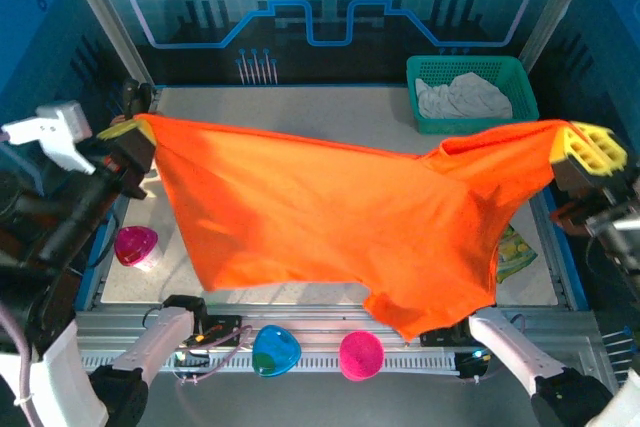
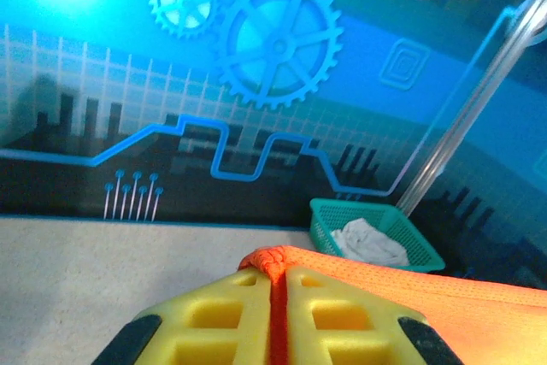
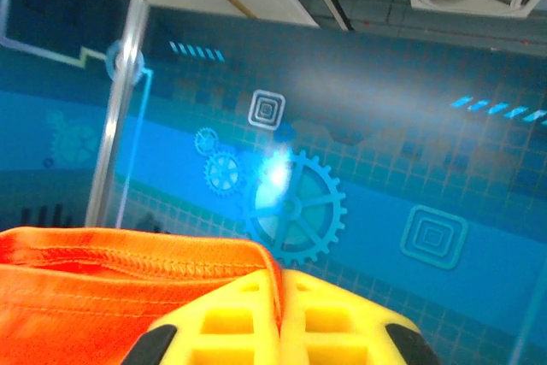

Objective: Fold and stack the t-shirts

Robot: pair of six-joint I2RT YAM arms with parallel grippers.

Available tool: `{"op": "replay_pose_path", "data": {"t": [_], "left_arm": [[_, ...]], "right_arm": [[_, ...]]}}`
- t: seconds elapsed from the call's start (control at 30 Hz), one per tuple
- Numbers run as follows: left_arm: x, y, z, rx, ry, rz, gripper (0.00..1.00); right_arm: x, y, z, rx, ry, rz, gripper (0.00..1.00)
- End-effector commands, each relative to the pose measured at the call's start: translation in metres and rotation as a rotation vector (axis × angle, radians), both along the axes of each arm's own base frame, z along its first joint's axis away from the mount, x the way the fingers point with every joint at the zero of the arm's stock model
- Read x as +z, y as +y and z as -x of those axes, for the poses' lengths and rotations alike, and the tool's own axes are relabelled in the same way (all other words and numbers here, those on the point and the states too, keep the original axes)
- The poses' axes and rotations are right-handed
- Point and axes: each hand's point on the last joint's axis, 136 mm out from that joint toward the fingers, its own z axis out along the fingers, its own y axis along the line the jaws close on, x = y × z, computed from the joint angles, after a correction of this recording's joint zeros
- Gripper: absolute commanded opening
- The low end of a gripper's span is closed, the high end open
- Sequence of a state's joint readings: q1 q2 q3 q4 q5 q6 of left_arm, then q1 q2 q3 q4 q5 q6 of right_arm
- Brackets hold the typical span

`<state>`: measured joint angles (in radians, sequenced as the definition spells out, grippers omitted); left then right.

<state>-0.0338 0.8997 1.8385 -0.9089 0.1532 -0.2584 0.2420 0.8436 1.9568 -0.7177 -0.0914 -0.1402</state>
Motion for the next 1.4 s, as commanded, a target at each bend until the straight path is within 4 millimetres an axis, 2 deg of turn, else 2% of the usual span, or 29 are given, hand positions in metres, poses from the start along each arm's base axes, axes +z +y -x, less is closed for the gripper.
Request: {"op": "replay_pose_path", "data": {"t": [0.0,0.13,0.27,0.33,0.4,0.5,0.6,0.63,0.67,0.7,0.77,0.83,0.9,0.97,1.13,1.37], "left_arm": [[-0.015,0.010,-0.052,0.065,0.040,-0.045,0.12],[-0.049,0.016,-0.112,0.104,0.115,-0.074,0.11],[-0.102,0.022,-0.178,0.145,0.213,-0.097,0.10],[-0.133,0.026,-0.211,0.169,0.261,-0.105,0.09],[-0.170,0.031,-0.244,0.199,0.322,-0.113,0.07],[-0.229,0.040,-0.290,0.250,0.408,-0.133,0.03],[-0.289,0.058,-0.333,0.336,0.487,-0.175,0.00],[-0.308,0.063,-0.346,0.351,0.517,-0.178,0.00],[-0.326,0.067,-0.359,0.359,0.548,-0.168,0.00],[-0.342,0.070,-0.371,0.362,0.574,-0.156,0.00],[-0.366,0.072,-0.390,0.365,0.609,-0.148,0.00],[-0.378,0.073,-0.404,0.370,0.612,-0.148,0.00],[-0.387,0.076,-0.414,0.381,0.616,-0.157,0.00],[-0.390,0.078,-0.418,0.389,0.617,-0.168,0.00],[-0.396,0.081,-0.416,0.388,0.628,-0.163,0.00],[-0.407,0.077,-0.389,0.370,0.647,-0.153,0.00]], "right_arm": [[-0.014,0.007,-0.082,-0.086,0.067,0.047,0.00],[-0.048,0.024,-0.169,-0.106,0.158,0.082,0.00],[-0.104,0.037,-0.270,-0.079,0.290,0.067,0.00],[-0.140,0.041,-0.321,-0.053,0.368,0.046,0.00],[-0.185,0.048,-0.376,-0.019,0.467,0.029,0.00],[-0.257,0.065,-0.444,0.028,0.609,0.029,0.00],[-0.328,0.079,-0.500,0.033,0.723,0.055,0.00],[-0.345,0.084,-0.513,0.031,0.744,0.065,0.00],[-0.352,0.087,-0.525,0.028,0.737,0.071,0.00],[-0.374,0.091,-0.539,0.020,0.753,0.080,0.00],[-0.399,0.094,-0.557,0.000,0.750,0.091,0.00],[-0.414,0.094,-0.571,-0.024,0.725,0.093,0.00],[-0.423,0.090,-0.581,-0.059,0.702,0.089,0.00],[-0.424,0.088,-0.585,-0.075,0.684,0.087,0.00],[-0.420,0.087,-0.579,-0.077,0.676,0.088,0.00],[-0.410,0.081,-0.548,-0.072,0.681,0.085,0.00]]}}
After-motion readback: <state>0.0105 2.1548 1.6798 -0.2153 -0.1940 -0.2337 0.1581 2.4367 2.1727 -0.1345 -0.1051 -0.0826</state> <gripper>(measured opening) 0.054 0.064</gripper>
